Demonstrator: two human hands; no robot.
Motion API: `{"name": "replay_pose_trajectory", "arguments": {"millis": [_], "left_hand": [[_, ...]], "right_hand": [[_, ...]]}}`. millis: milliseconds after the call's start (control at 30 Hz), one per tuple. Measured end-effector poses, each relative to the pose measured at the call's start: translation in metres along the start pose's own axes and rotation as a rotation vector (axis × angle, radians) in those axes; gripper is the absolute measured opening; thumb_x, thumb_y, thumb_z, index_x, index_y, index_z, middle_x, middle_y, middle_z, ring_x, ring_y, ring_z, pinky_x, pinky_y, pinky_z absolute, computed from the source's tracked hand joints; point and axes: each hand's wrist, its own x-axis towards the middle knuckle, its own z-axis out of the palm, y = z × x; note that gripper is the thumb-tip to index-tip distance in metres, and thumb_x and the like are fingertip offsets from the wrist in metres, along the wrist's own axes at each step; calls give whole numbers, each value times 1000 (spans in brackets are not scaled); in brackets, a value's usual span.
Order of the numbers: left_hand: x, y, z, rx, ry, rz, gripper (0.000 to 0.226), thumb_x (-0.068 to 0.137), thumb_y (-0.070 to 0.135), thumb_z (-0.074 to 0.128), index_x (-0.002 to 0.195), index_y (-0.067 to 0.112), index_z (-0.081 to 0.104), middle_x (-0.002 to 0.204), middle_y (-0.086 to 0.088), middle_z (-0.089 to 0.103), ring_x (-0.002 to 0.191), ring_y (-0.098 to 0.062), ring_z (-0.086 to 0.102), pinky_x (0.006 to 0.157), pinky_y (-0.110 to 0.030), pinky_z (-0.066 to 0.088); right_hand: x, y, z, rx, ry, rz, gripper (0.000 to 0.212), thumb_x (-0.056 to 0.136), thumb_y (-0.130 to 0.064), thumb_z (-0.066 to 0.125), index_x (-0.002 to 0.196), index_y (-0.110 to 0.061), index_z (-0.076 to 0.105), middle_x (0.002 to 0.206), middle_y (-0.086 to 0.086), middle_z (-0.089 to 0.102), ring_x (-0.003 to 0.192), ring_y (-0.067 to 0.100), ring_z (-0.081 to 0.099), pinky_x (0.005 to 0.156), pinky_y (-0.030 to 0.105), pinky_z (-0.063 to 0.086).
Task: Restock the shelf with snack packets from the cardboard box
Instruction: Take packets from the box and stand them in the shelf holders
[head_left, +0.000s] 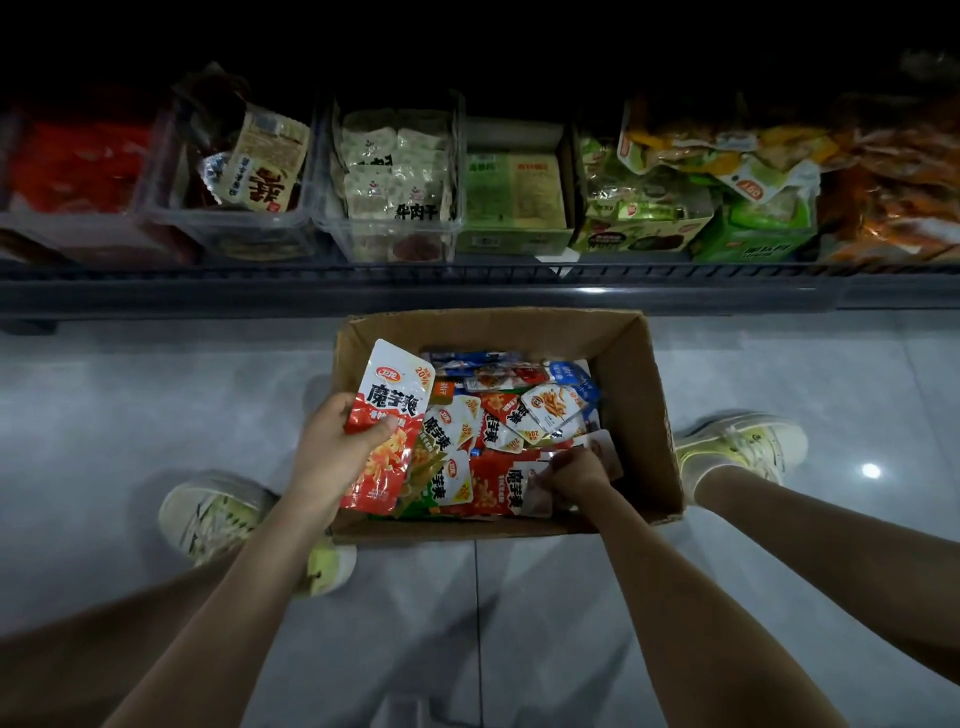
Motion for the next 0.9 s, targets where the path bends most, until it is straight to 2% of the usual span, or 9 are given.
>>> {"name": "replay_pose_trajectory", "arguments": {"millis": [100, 167, 333, 400, 467, 500, 600, 800, 900], "left_hand": [[-1, 0, 0, -6, 3, 3, 20, 86, 17, 69, 97, 25, 55, 101, 3, 67, 92, -22, 68, 84, -46, 55], [-2, 0, 0, -15, 16, 9, 19, 86, 17, 68, 99, 24, 56, 105, -1, 68, 91, -23, 68, 84, -47, 55], [-14, 7, -2, -17, 36, 53, 16, 88, 18, 66, 100, 23, 56, 108, -6, 68, 91, -25, 68, 84, -47, 55], [-21, 15, -4, -20, 48, 90, 14, 89, 17, 64, 99, 21, 56, 107, -7, 67, 88, -24, 67, 79, -42, 55], [-32, 25, -5, -35, 43, 120, 14, 90, 16, 63, 100, 21, 55, 104, -5, 67, 86, -23, 67, 78, -39, 55], [-38, 30, -5, -43, 38, 135, 15, 90, 16, 63, 102, 20, 55, 104, -4, 67, 88, -23, 67, 80, -41, 54], [-59, 48, -11, -67, 23, 186, 20, 89, 15, 64, 108, 17, 56, 103, -3, 67, 90, -23, 66, 82, -41, 53], [-101, 100, -29, -112, 42, 299, 14, 88, 14, 65, 101, 19, 61, 98, -7, 71, 87, -26, 68, 82, -49, 54], [-119, 132, -39, -107, 45, 373, 18, 87, 20, 66, 105, 19, 61, 98, -6, 71, 88, -27, 69, 83, -50, 54]], "right_hand": [[0, -2, 1, -84, 25, -56, 35, 89, -22, 65, 120, -12, 53, 118, 7, 62, 107, 24, 60, 89, 36, 52], [-4, -4, -2, -8, 36, -72, 24, 92, -23, 60, 114, -14, 56, 116, 9, 64, 102, 24, 62, 83, 35, 54], [-33, -7, -23, 233, 140, -233, 22, 96, -11, 46, 116, -17, 49, 110, 12, 62, 100, 31, 62, 88, 50, 53], [-52, -10, -38, 274, 186, -321, 15, 95, -8, 45, 102, -20, 49, 100, 14, 63, 93, 30, 64, 82, 52, 55], [-74, -17, -56, 370, 211, -381, 9, 95, -6, 47, 91, -13, 47, 95, 24, 61, 81, 28, 63, 71, 48, 56], [-87, -22, -65, 446, 208, -406, 9, 96, -5, 48, 88, -11, 47, 90, 24, 62, 72, 24, 63, 62, 40, 55], [-123, -37, -90, 670, 132, -464, 13, 97, -7, 49, 86, -14, 51, 75, 9, 65, 59, 16, 64, 53, 32, 53], [-193, -69, -134, 855, 68, -527, 15, 97, -1, 45, 86, -11, 50, 77, 10, 64, 61, 20, 60, 46, 26, 48], [-225, -84, -159, 876, 49, -580, 13, 93, 2, 45, 96, -8, 52, 89, 14, 66, 68, 22, 64, 53, 30, 48]]}}
